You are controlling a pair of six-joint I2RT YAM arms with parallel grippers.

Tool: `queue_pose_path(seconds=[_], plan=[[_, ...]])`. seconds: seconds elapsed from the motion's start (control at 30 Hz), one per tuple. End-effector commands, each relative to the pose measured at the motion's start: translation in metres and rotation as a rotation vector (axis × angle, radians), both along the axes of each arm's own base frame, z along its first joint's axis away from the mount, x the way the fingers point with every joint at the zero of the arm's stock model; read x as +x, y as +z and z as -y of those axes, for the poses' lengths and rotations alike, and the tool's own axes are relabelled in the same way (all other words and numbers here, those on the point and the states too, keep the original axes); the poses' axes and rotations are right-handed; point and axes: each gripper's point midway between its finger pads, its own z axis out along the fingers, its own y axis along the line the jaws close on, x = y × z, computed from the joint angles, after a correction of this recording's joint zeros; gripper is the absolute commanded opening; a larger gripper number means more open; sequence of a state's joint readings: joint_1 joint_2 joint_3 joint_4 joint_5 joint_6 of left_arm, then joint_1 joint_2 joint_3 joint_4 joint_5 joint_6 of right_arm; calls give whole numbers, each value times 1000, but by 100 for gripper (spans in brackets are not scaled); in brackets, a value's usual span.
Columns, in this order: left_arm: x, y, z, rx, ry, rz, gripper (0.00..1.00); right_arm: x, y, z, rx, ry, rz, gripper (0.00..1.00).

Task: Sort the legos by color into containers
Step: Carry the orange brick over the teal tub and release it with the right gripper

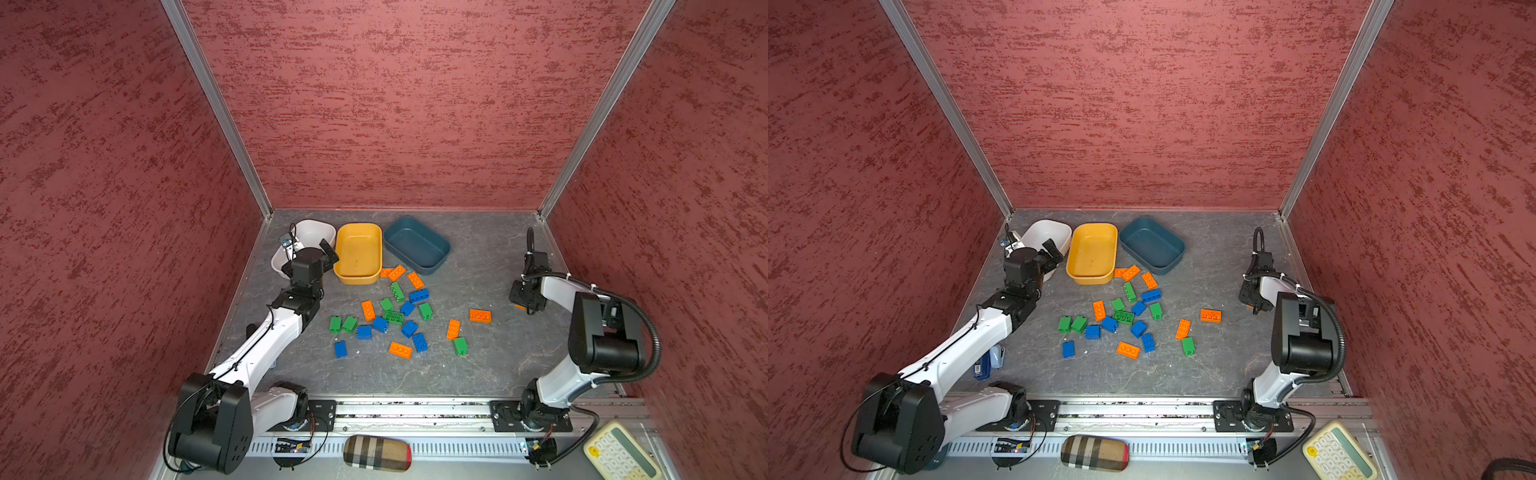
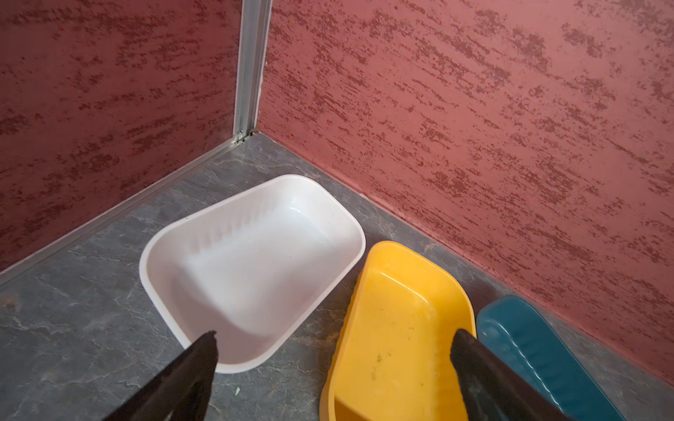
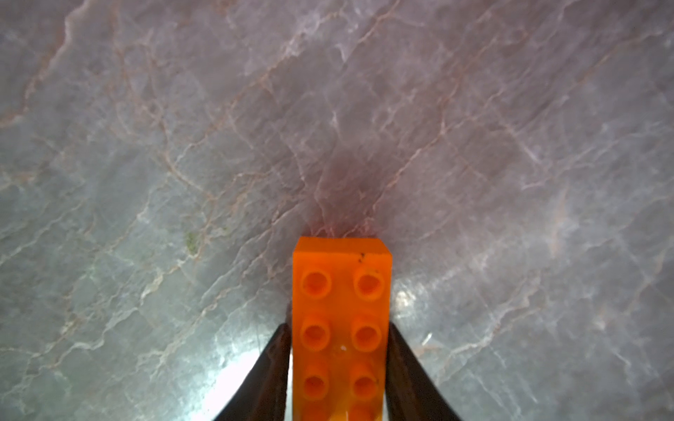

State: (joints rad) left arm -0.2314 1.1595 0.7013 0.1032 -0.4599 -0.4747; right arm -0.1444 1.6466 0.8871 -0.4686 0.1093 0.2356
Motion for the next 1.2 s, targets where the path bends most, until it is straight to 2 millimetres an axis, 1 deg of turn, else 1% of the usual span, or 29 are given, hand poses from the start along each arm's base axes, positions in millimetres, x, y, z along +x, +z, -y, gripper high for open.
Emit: queue_pose_path(seconds=[0.0, 0.1, 0.17, 0.2, 0.23, 0.27, 0.33, 0.43, 0.53, 0.63, 0.7, 0.77, 0.83, 0.9, 1.0, 1.07, 1.17], plan=[[4, 1, 10, -12, -53, -7, 99, 1, 19, -4, -22, 27, 47, 34], [4, 0, 13, -24, -58, -8, 99, 10, 40, -14, -9, 55, 134, 27], [5, 0, 21, -22, -83, -8, 100, 21, 59, -26, 34, 68, 221, 26], [5, 1, 25, -12, -93, -6, 100, 26, 64, -33, 61, 78, 247, 25], [5, 1, 32, -5, -108, -5, 100, 34, 84, -44, 81, 108, 317, 24], [5, 0, 39, -4, -127, -5, 99, 41, 96, -57, 100, 151, 364, 23], [6, -2, 55, -5, -180, -13, 100, 54, 119, -85, 126, 242, 439, 20], [4, -7, 79, -10, -264, -37, 99, 73, 150, -122, 162, 341, 532, 21], [2, -13, 101, -22, -329, -57, 99, 94, 174, -161, 219, 444, 606, 21], [0, -21, 118, -27, -375, -87, 99, 116, 183, -204, 267, 567, 632, 22], [-1, -27, 127, -18, -393, -121, 99, 129, 185, -231, 259, 650, 633, 23], [-3, -33, 133, 3, -408, -169, 99, 145, 179, -252, 210, 711, 613, 24], [-5, -38, 138, 21, -425, -201, 99, 161, 170, -263, 150, 730, 574, 24], [-5, -39, 141, 33, -433, -216, 100, 178, 158, -269, 105, 718, 534, 24], [-6, -42, 138, 45, -415, -230, 99, 200, 137, -277, 75, 696, 487, 25], [-6, -41, 136, 43, -406, -227, 99, 209, 126, -284, 56, 691, 455, 27], [-5, -40, 139, 33, -415, -227, 100, 216, 112, -302, 58, 731, 402, 30]])
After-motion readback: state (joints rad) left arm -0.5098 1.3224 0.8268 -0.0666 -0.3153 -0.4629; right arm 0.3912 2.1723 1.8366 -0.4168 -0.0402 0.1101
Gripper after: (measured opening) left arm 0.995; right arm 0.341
